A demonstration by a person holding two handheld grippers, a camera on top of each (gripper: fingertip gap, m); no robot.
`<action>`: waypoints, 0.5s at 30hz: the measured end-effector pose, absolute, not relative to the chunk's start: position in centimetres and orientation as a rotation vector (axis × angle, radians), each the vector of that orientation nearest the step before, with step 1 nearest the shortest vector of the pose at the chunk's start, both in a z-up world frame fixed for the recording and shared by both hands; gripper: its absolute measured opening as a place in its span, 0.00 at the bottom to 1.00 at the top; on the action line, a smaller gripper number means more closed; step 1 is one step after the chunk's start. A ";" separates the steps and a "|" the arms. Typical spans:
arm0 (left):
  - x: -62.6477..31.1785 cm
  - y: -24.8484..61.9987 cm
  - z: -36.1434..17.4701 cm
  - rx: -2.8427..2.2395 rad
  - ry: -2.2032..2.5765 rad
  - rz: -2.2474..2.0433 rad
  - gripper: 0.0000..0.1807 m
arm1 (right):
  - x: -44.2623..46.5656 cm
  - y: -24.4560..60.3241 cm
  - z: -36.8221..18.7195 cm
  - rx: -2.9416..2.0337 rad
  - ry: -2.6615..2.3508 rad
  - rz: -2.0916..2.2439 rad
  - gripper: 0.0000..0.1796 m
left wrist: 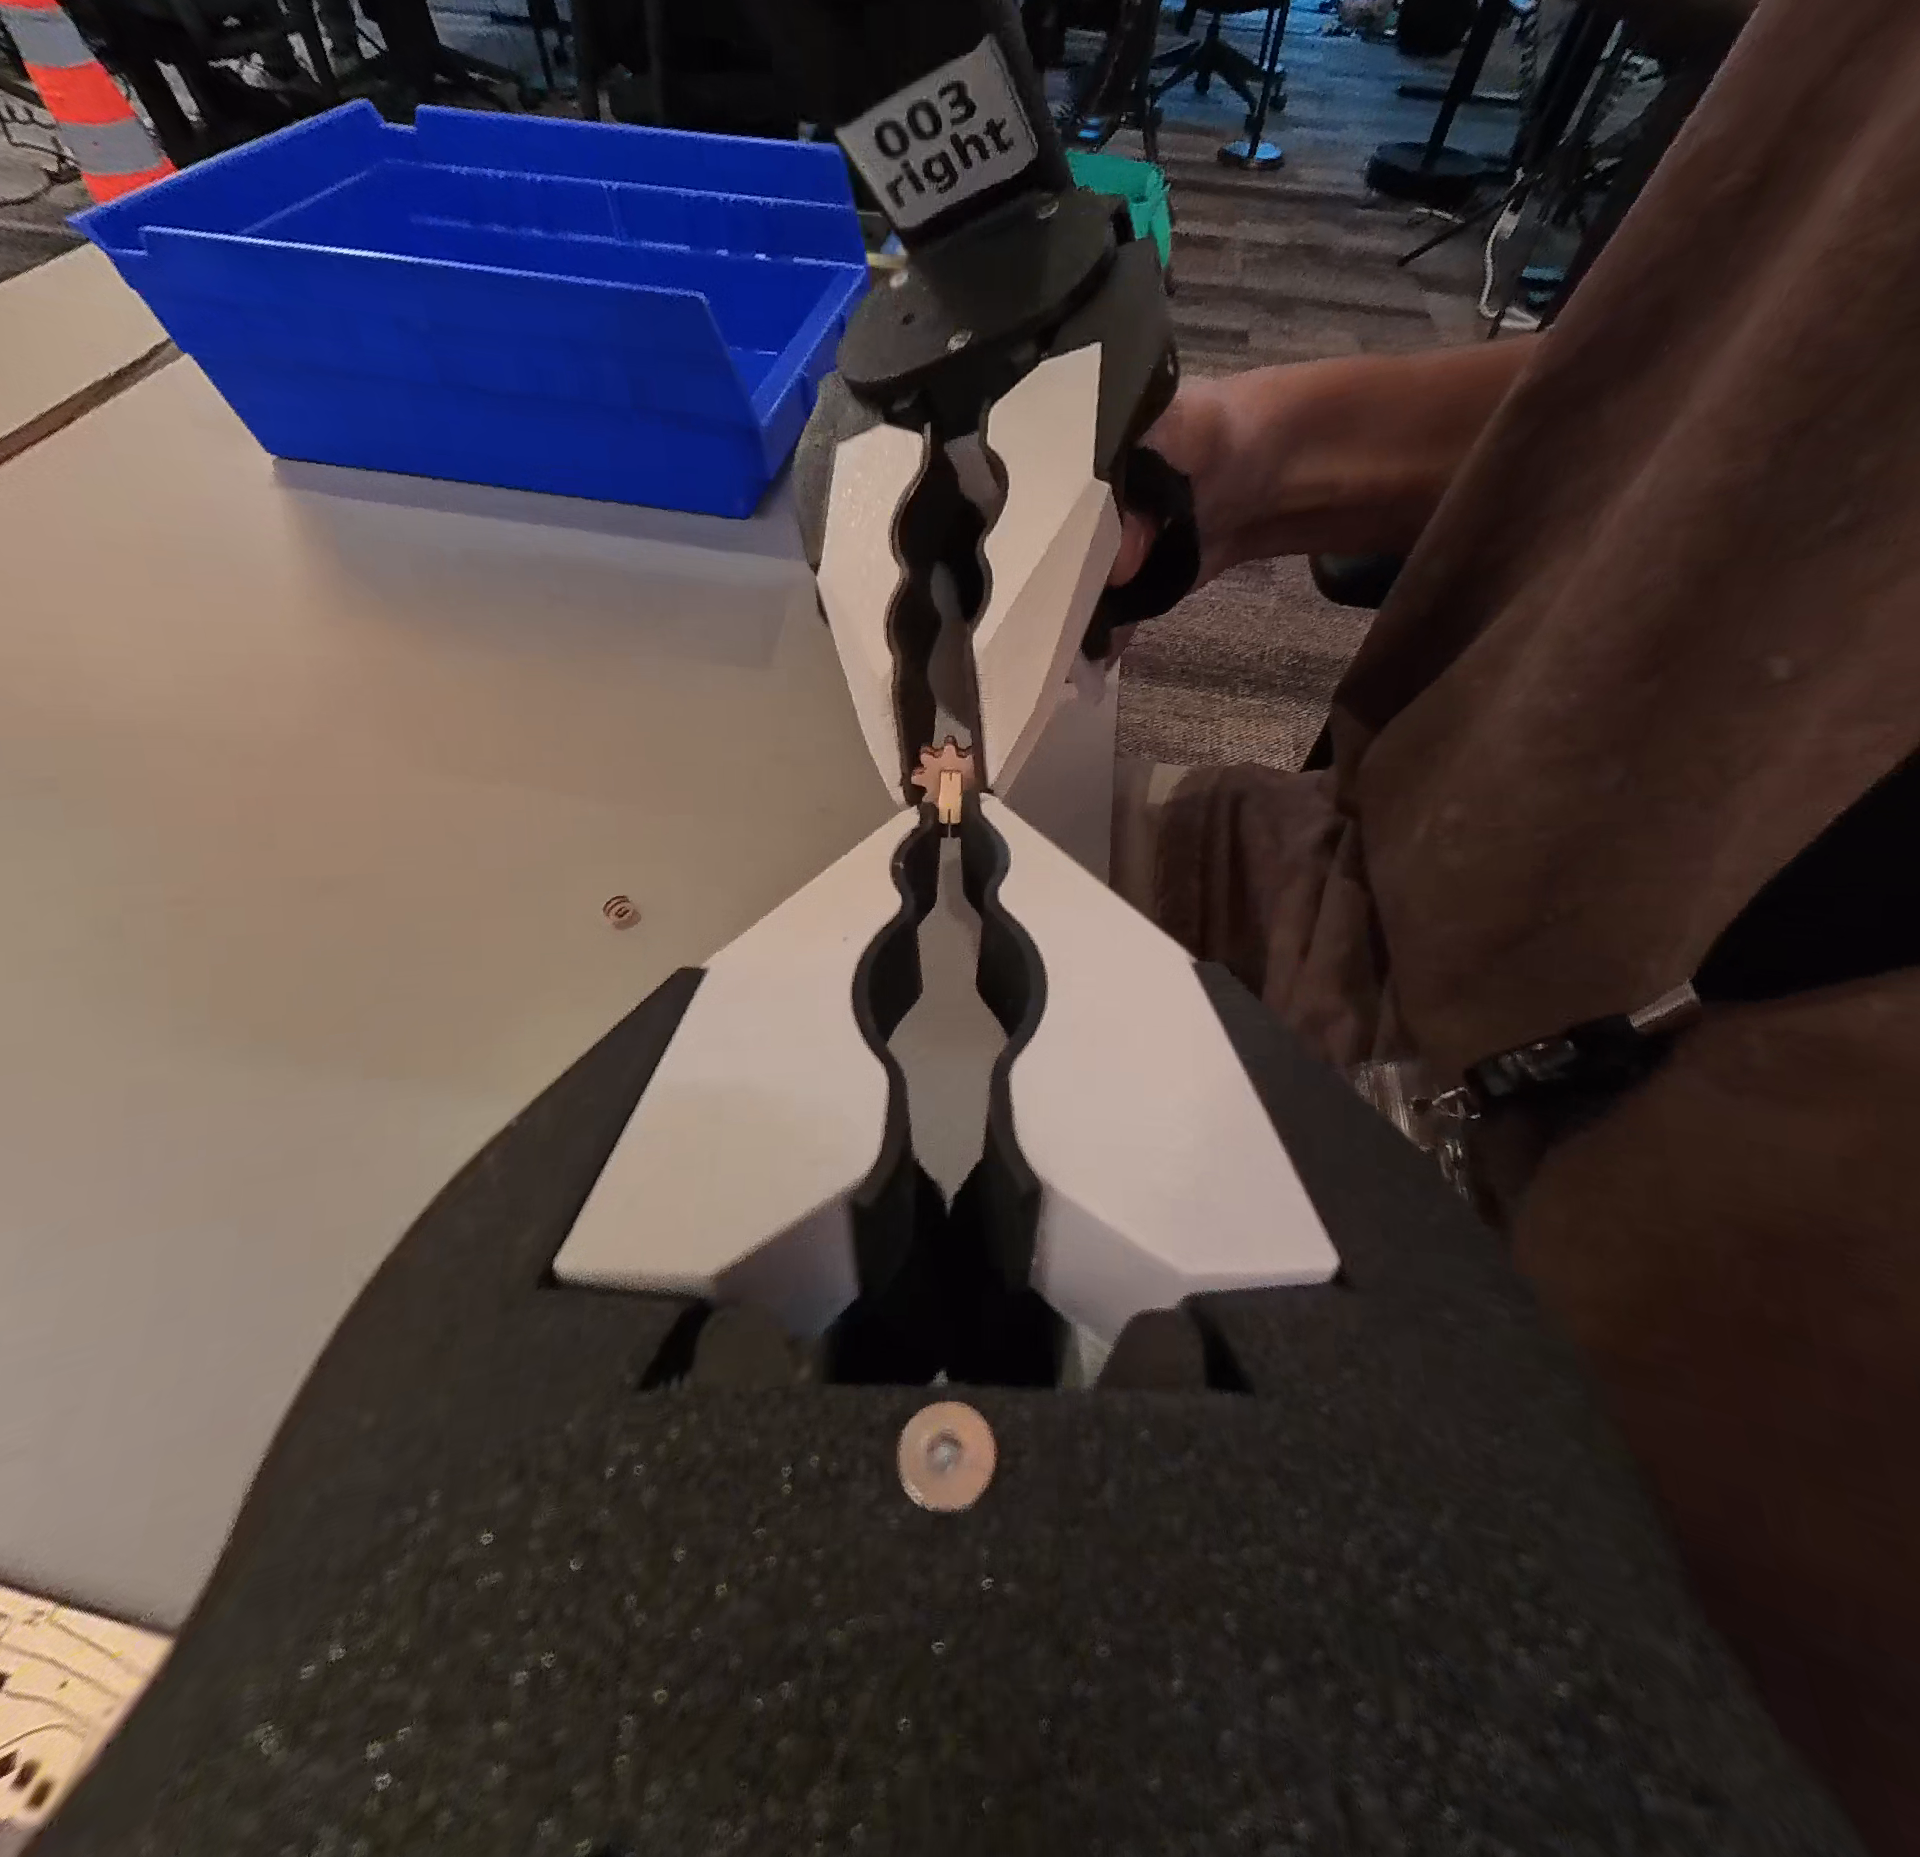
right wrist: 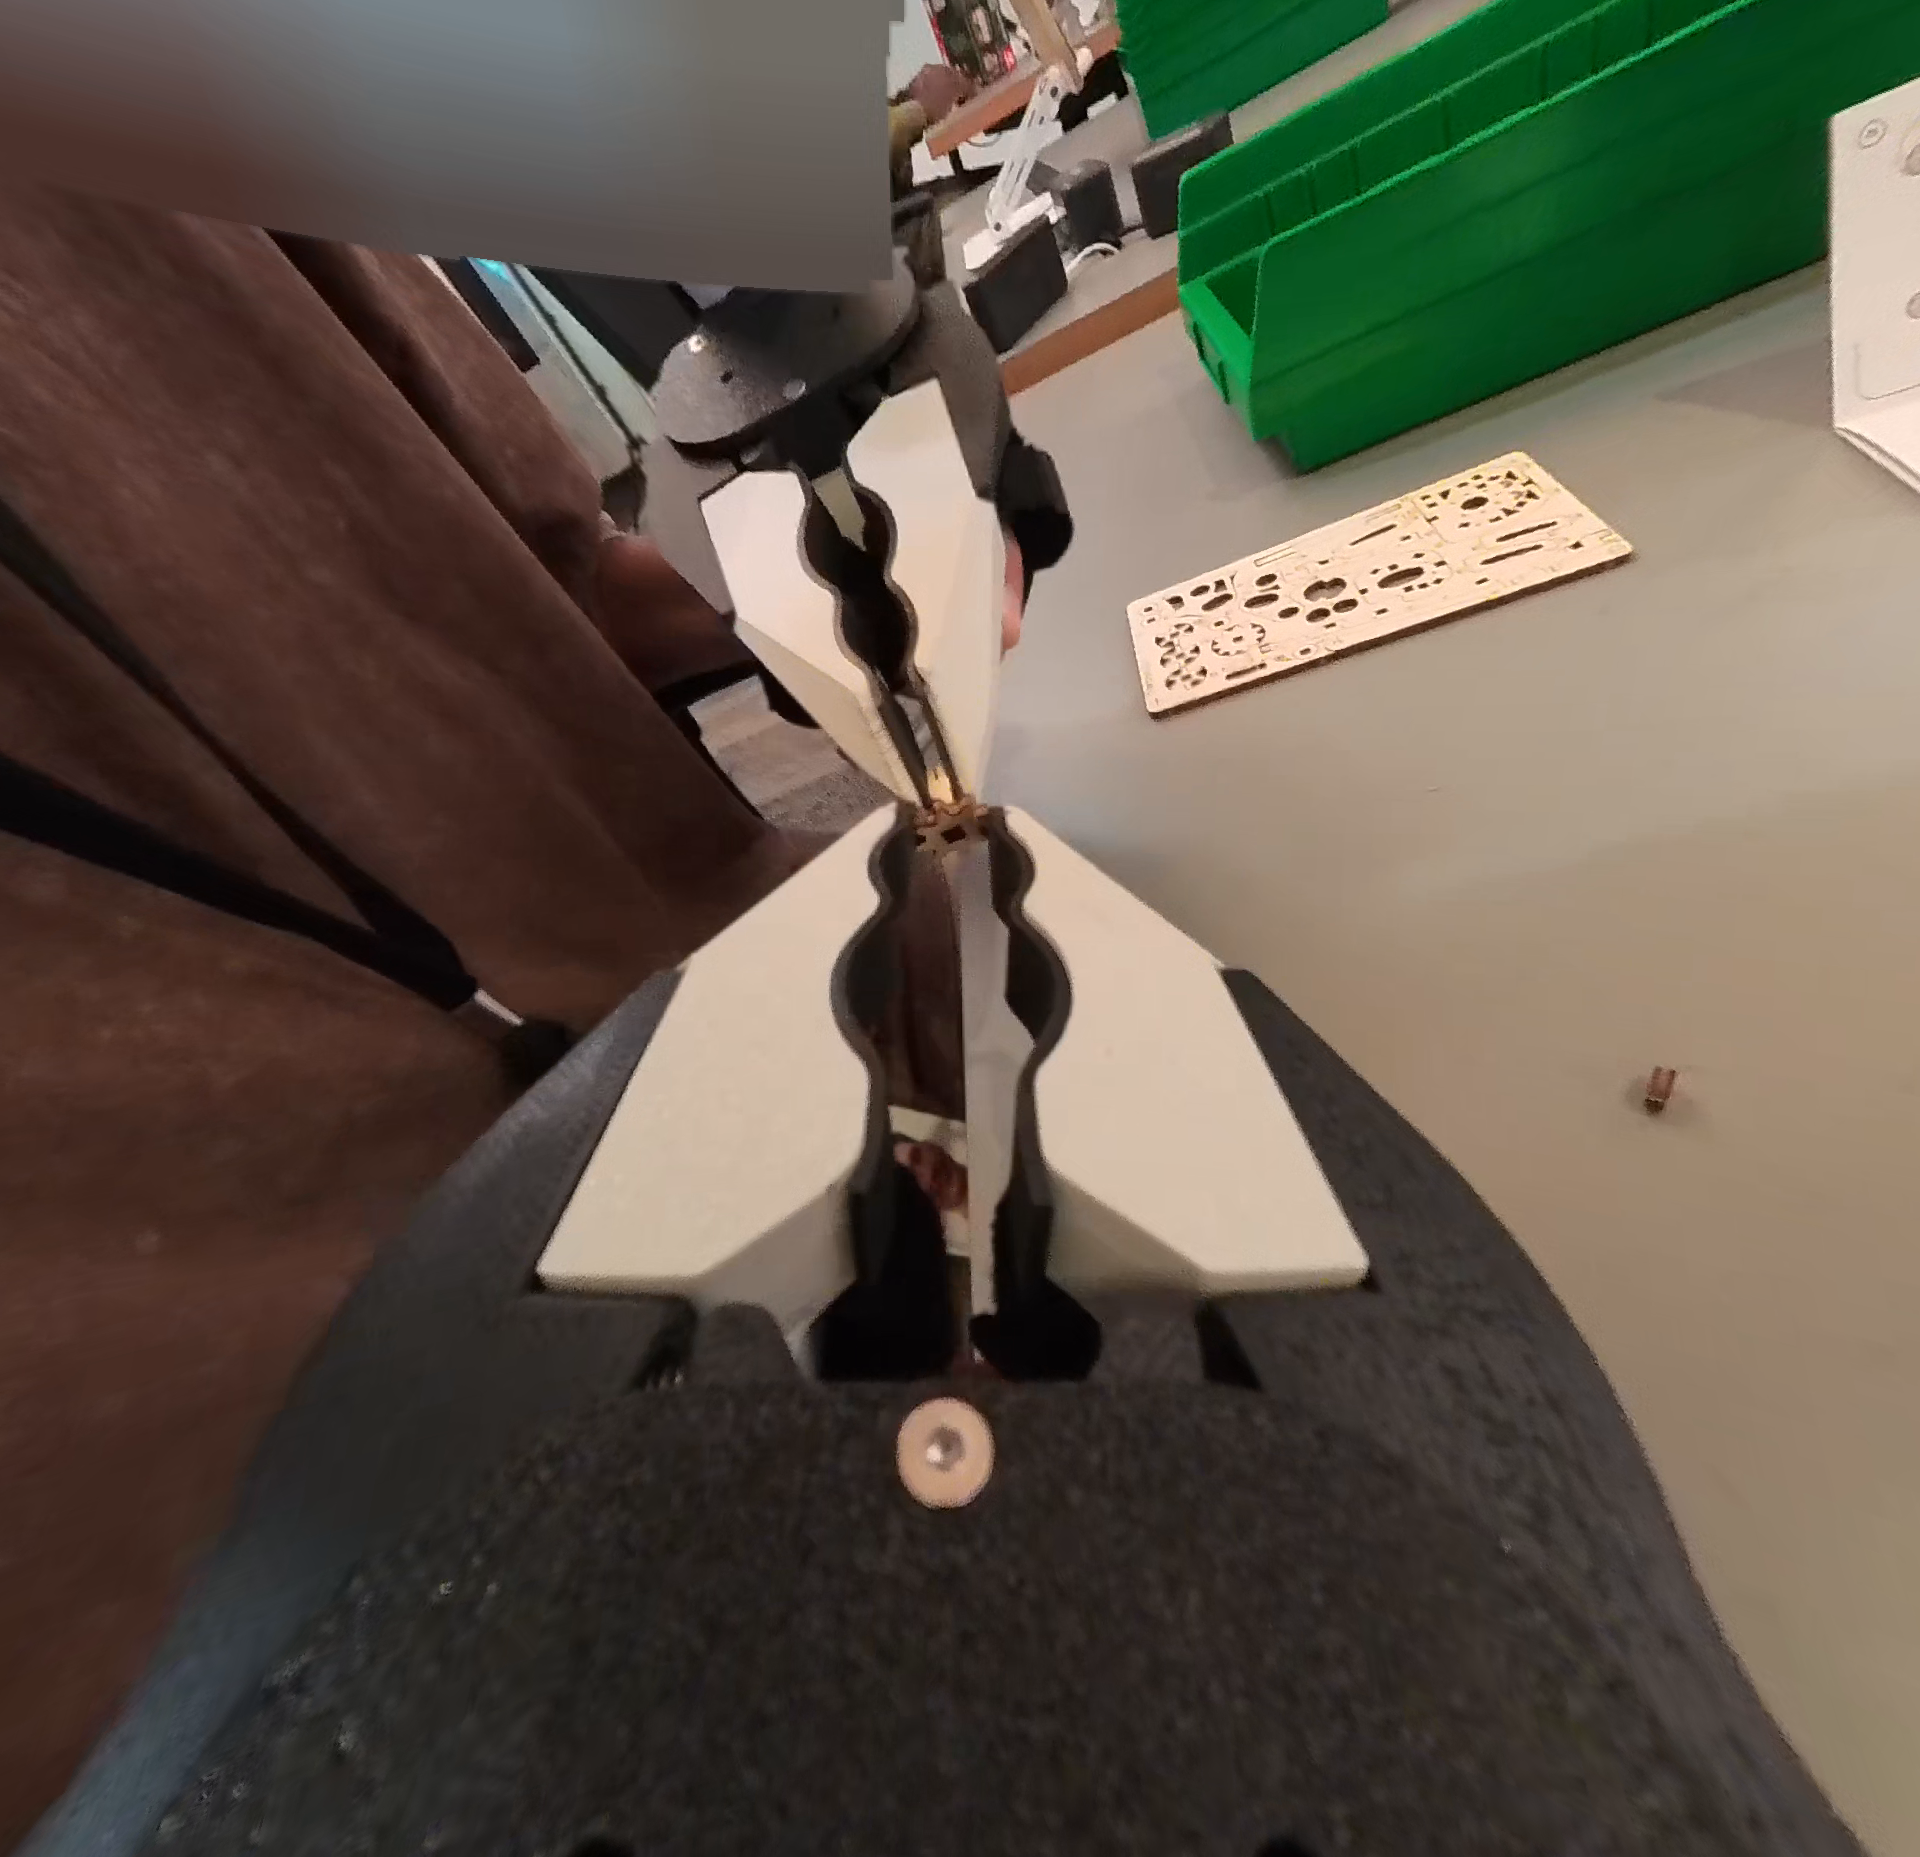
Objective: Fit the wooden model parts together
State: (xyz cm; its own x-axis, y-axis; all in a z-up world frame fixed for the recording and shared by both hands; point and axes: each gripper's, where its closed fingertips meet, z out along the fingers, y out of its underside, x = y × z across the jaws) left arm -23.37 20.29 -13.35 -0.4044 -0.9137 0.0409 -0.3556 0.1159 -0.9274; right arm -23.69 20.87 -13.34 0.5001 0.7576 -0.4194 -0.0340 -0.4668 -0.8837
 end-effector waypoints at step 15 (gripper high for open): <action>-24.2 30.8 -16.1 -1.634 1.520 -1.034 0.01 | -12.5 23.7 -20.0 -2.235 -0.358 0.410 0.08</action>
State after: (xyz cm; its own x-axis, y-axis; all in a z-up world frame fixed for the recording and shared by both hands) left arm -24.21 30.76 -16.09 0.0072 -0.9943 0.1065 -0.4643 -0.0977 -0.8803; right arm -12.49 23.69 -20.04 0.9065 0.3851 -0.1728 0.1193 -0.6265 -0.7702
